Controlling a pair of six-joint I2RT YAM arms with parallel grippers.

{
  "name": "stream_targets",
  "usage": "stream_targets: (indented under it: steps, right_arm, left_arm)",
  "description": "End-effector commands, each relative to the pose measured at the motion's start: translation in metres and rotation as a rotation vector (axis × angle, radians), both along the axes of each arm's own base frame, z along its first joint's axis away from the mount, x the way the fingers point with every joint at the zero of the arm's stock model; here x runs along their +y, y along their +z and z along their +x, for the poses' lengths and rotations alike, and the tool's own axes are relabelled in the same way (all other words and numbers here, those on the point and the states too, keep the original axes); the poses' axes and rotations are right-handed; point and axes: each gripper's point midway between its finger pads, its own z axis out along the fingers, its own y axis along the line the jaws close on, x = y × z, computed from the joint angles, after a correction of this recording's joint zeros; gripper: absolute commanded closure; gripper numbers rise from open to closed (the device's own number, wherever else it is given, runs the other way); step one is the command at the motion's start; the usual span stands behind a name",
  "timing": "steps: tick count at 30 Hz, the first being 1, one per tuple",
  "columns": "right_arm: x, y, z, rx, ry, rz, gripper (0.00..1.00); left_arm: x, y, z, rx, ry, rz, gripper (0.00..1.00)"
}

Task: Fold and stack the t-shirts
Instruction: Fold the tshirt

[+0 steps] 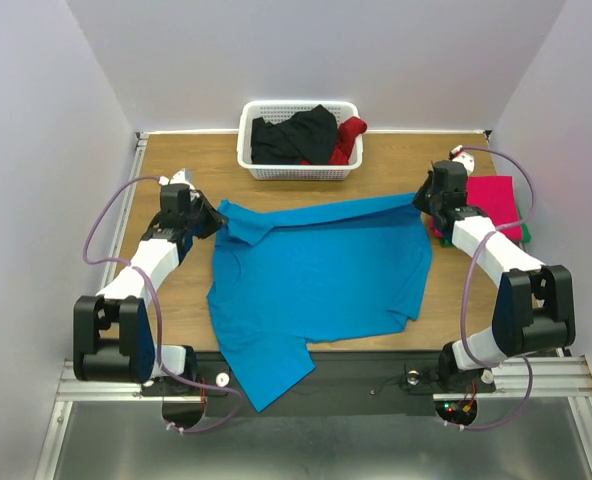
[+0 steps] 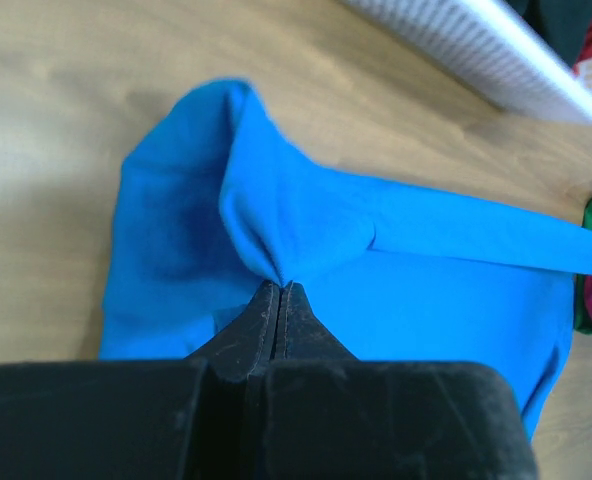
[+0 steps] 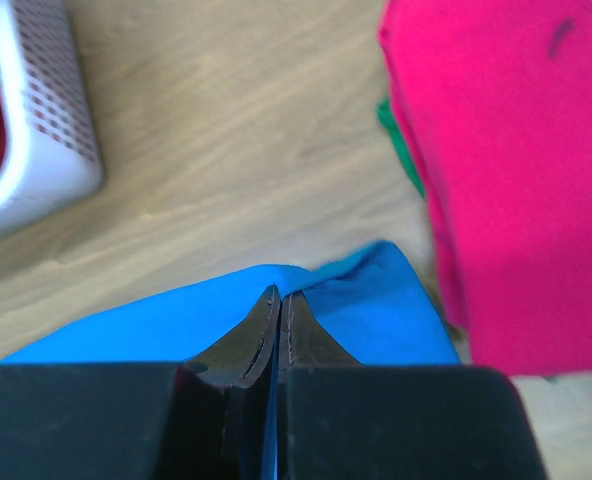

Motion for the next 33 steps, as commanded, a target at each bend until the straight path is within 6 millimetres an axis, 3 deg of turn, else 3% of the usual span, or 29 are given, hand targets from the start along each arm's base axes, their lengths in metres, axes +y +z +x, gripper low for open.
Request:
stream_targets:
  steps: [1, 11, 18, 23, 28, 33]
  right_arm:
    - [-0.018, 0.010, -0.014, 0.010, -0.061, -0.061, 1.00]
    - [-0.026, 0.010, -0.028, 0.041, -0.092, -0.084, 0.99]
    - [-0.026, 0.006, -0.036, 0.058, -0.084, -0.087, 0.99]
    - [-0.026, -0.013, -0.047, 0.106, -0.078, -0.086, 0.99]
    - [-0.027, -0.035, -0.061, 0.159, -0.081, -0.086, 1.00]
    - [-0.030, -0.052, -0.070, 0.208, -0.105, -0.087, 0.99]
  left_arm:
    - [0.003, 0.007, -0.023, 0.000, 0.034, -0.039, 1.00]
    - [0.007, 0.012, -0.068, 0.024, 0.079, -0.070, 1.00]
    - [0.005, -0.013, -0.098, 0.092, 0.081, -0.096, 1.00]
    - [0.000, -0.024, -0.114, 0.111, 0.085, -0.140, 1.00]
    - [-0.008, -0.048, -0.133, 0.172, 0.075, -0.189, 1.00]
    - [-0.002, -0.064, -0.144, 0.241, 0.137, -0.189, 1.00]
